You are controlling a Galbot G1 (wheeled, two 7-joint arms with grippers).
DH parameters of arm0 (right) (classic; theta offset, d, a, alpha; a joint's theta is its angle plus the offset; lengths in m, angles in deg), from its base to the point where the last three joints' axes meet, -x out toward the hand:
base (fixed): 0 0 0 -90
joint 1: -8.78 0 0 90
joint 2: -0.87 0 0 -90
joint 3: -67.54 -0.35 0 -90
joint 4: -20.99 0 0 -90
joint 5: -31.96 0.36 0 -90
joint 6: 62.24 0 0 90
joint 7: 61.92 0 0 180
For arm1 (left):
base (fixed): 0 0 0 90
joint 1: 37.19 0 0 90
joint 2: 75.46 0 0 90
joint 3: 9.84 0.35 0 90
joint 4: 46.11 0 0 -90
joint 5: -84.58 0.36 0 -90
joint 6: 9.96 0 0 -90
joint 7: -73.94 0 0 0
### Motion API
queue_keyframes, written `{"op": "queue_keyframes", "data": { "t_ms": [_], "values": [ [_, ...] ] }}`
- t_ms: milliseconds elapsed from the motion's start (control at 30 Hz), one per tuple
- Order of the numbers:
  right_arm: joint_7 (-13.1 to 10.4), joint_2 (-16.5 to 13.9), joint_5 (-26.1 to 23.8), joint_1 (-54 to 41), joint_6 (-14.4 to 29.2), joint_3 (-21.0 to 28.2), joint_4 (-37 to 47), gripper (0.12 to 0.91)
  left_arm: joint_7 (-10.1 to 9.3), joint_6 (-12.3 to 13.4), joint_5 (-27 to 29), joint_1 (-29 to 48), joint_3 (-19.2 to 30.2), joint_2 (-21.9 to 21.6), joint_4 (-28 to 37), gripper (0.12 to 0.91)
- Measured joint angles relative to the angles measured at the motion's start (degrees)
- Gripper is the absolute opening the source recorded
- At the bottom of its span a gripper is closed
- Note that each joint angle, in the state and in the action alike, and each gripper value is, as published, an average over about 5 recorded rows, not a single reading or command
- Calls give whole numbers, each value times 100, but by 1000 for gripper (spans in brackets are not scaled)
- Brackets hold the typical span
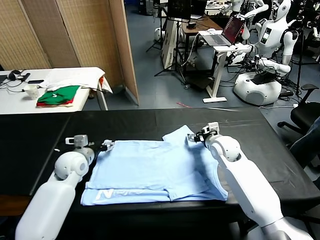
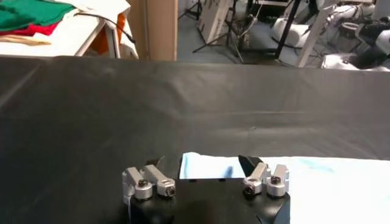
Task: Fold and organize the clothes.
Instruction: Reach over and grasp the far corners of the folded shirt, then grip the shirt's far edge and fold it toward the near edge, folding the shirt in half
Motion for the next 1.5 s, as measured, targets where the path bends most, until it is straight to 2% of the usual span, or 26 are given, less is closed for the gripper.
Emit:
{"op": "queue_keyframes", "data": {
  "t_ms": [133,267,400,533,700,1000,1133,1333,1500],
  "values": [
    [53,1,-26,37,0,-39,-28,161,24,22,30,34,17,20,74,253],
    [123,-24,-148,111,4,-107,-116,140,83,25,41,20,25,23,74,168],
    [291,-126,-444,259,341,-160,-286,140,107,23,38,-26,26,3,-9,147],
    [321,-257,-539,480,861,-274,-575,140,118,63,46,-94,-5,-48,-150,147],
    [340,-447,-572,844,1084,-503,-1083,140,135,107,57,-225,-127,-119,-411,147],
    [336,-893,-631,1562,870,-951,-2098,140,113,118,126,-663,-379,-360,-1043,147],
    [256,-1071,-652,1976,685,-1106,-2548,140,110,75,218,-964,-532,-488,-1353,147],
    [67,-1139,-857,2745,366,-1292,-3208,140,113,10,433,-1464,-757,-645,-1830,147],
    [9,-1156,-950,3324,204,-1462,-3601,140,111,-63,670,-1845,-839,-671,-2159,147]
  ]
}}
